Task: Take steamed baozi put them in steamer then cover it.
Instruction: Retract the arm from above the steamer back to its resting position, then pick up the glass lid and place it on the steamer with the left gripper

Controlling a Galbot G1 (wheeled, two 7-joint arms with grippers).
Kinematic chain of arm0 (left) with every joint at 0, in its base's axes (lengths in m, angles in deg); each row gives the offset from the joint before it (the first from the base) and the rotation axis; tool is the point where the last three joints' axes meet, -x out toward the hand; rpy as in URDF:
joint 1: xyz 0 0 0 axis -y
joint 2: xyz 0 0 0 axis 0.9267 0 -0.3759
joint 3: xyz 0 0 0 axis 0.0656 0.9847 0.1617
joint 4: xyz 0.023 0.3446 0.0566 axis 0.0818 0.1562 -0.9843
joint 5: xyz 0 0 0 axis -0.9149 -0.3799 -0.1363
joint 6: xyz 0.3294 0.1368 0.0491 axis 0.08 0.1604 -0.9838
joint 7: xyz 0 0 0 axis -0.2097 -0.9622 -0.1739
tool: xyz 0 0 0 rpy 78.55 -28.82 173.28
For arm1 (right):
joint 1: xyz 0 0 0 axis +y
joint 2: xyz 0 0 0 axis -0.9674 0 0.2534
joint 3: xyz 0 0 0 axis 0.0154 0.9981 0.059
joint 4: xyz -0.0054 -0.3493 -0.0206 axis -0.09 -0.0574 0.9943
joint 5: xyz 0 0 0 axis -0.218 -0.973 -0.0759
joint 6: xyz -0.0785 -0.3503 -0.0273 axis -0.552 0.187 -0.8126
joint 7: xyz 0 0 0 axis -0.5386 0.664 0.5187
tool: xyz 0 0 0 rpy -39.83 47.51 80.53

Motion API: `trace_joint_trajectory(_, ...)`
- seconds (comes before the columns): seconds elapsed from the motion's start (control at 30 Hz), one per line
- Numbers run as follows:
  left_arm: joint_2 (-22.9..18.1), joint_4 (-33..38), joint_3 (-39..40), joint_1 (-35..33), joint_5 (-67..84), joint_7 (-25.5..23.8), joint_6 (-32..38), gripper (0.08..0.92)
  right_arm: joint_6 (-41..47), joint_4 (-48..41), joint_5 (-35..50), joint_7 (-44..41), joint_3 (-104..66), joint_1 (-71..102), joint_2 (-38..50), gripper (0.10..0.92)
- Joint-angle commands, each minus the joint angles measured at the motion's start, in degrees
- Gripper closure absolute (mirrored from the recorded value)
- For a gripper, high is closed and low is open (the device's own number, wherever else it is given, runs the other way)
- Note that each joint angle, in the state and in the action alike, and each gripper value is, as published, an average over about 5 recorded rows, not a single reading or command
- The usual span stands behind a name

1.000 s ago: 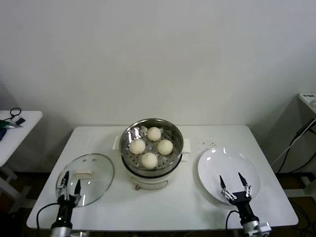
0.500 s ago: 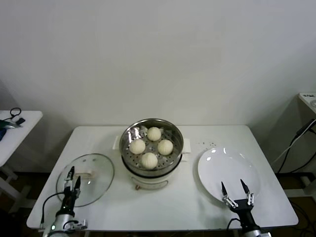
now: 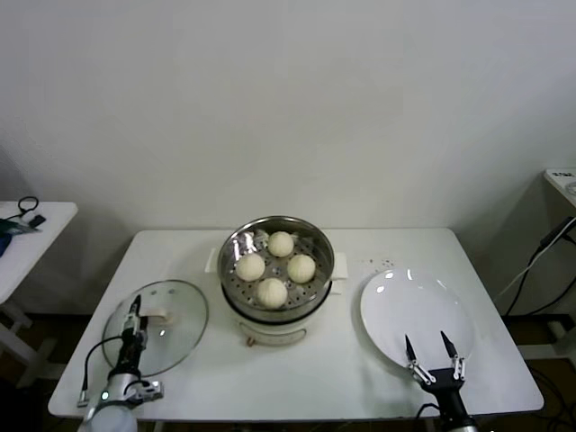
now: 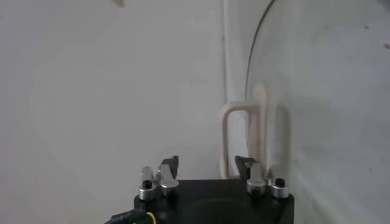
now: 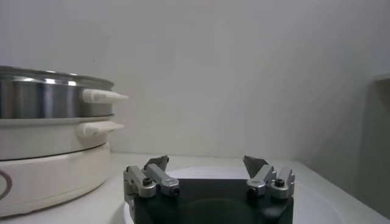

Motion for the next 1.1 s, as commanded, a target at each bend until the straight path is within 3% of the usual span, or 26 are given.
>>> trace_joint_trajectory(0.03,-0.3,-2.3,0.4,1.7,-0.4,0.5,0.6,0.446,-0.2,-0.1,0.0,0.1,0.0,0.1,-0.2,0.203)
trace_joint_trajectory(0.33,-0.5,-0.5,0.0,1.2,-0.4,-0.5,1.3,0.706,0.2,0.2,-0.1,0.3,0.1,-0.3,0.0,0.203)
trace_joint_trajectory(0.5,0.9,6.2,0.2,-1.0,2.7,-3.2,0.3,0.837,0.5,0.6,-0.4,0.5,0.0,-0.3,0.2,0.203)
trace_joint_trajectory(0.67,4.0,16.0,-0.1,-3.7,6.4,-7.2,-2.6,0.858,1.2,1.2,-1.2,1.0,-0.1,-0.4,0.4,0.203)
trace_joint_trajectory(0.87,10.9,29.5,-1.0,-6.1,13.9,-17.2,-10.0,0.858,3.9,2.1,-4.6,4.1,-0.5,-0.4,0.8,0.203)
trace_joint_trajectory(1.1,17.7,40.6,-0.6,-2.8,18.1,-27.2,-20.7,0.858,5.6,2.0,-6.5,5.0,-1.3,-1.1,0.3,0.203)
